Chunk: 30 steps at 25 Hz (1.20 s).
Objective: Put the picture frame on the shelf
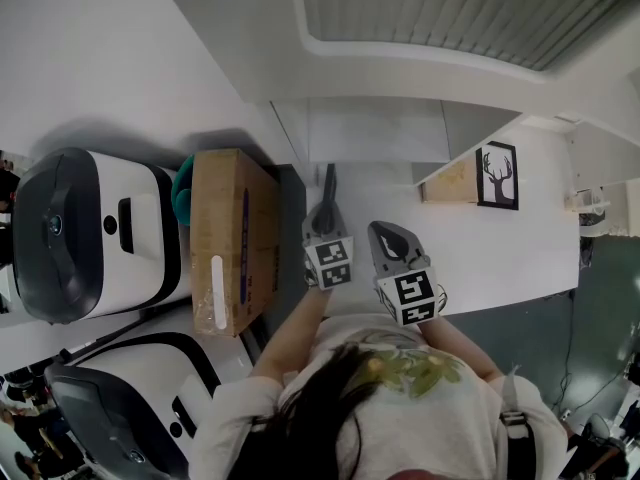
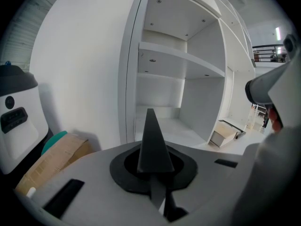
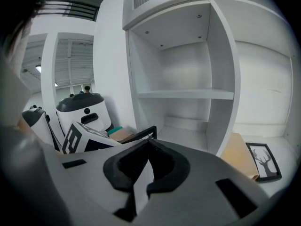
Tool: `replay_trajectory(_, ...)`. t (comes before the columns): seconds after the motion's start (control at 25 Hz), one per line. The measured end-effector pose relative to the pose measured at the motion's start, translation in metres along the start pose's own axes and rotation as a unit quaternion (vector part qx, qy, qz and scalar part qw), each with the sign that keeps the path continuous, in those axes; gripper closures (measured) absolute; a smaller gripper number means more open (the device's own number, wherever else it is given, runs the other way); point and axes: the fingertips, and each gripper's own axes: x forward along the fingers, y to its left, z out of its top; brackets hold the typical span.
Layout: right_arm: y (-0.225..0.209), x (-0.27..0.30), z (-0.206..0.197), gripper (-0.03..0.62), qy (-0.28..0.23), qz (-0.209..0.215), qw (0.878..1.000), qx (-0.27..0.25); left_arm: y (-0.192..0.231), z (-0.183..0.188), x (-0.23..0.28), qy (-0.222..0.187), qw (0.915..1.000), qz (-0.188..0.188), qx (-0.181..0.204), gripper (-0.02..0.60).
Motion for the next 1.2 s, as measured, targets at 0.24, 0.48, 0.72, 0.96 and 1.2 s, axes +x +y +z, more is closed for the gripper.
replay_trajectory(0.24, -0.002, 0.0, 0.001, 0.563, -0.002, 0.0, 1.0, 0.001, -0.002, 0.004, 0.006, 0.004, 1.0, 0.0, 0.0, 0.546)
replay_trajectory(0.48, 0.002, 0.002, 0.003, 0.563, -0.002, -0.001, 1.0, 0.0, 0.002, 0.004, 0.008, 0.006, 1.0, -0.002, -0.007, 0.546)
replay_trajectory(0.72, -0.002, -0.001, 0.003, 0.563, -0.003, -0.001, 1.0, 0.0, -0.002, 0.007, 0.013, 0.007, 1.0, -0.001, -0.004, 0.546)
replay_trajectory(0.96, -0.001, -0.001, 0.004, 0.563, -0.005, -0.001, 1.0, -0.001, -0.002, 0.006, 0.018, 0.009, 0.9999, 0.002, -0.006, 0.546)
replay_trajectory(1.2, -0.002, -0.002, 0.006, 0.563, -0.008, -0.003, 1.0, 0.0, -0.003, 0.007, 0.02, 0.011, 0.9999, 0.002, -0.007, 0.546)
